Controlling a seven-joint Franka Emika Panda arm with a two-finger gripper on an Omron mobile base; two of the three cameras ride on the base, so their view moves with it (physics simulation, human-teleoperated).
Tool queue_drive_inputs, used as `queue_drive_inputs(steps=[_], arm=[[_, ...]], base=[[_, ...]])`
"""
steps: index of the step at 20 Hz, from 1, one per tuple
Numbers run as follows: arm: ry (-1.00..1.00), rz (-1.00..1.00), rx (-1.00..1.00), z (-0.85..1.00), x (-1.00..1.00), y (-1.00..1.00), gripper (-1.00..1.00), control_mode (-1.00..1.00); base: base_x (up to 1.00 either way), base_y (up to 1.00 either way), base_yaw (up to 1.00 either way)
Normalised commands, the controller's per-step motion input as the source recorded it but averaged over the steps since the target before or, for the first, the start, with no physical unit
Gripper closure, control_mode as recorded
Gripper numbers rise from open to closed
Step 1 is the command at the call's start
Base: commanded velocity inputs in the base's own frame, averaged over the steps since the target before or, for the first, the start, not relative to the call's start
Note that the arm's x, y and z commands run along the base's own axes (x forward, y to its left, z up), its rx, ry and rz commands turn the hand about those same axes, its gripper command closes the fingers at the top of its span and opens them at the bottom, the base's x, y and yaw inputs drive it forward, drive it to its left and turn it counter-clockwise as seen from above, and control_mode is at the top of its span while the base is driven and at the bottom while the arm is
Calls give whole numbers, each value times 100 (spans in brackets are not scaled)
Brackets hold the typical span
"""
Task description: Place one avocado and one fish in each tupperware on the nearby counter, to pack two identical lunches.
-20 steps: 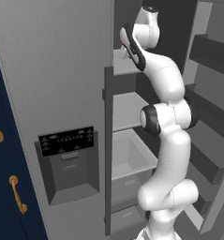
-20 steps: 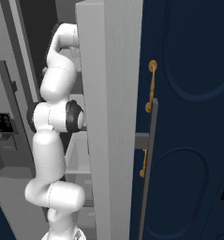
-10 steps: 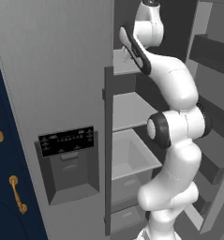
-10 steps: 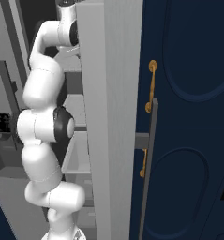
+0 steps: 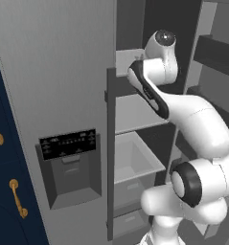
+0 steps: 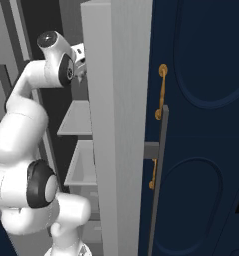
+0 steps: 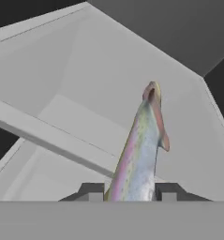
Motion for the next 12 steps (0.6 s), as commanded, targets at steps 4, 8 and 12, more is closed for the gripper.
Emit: queue_drive_inputs(steps=[4,8,12], arm=[[0,0,8,45,-100,-22,100,-100],[0,0,3,21,-100,-31,100,-100],[-3,0,0,-6,-100,-27,100,-100]], base=[[0,0,0],[0,0,0],[0,0,0]])
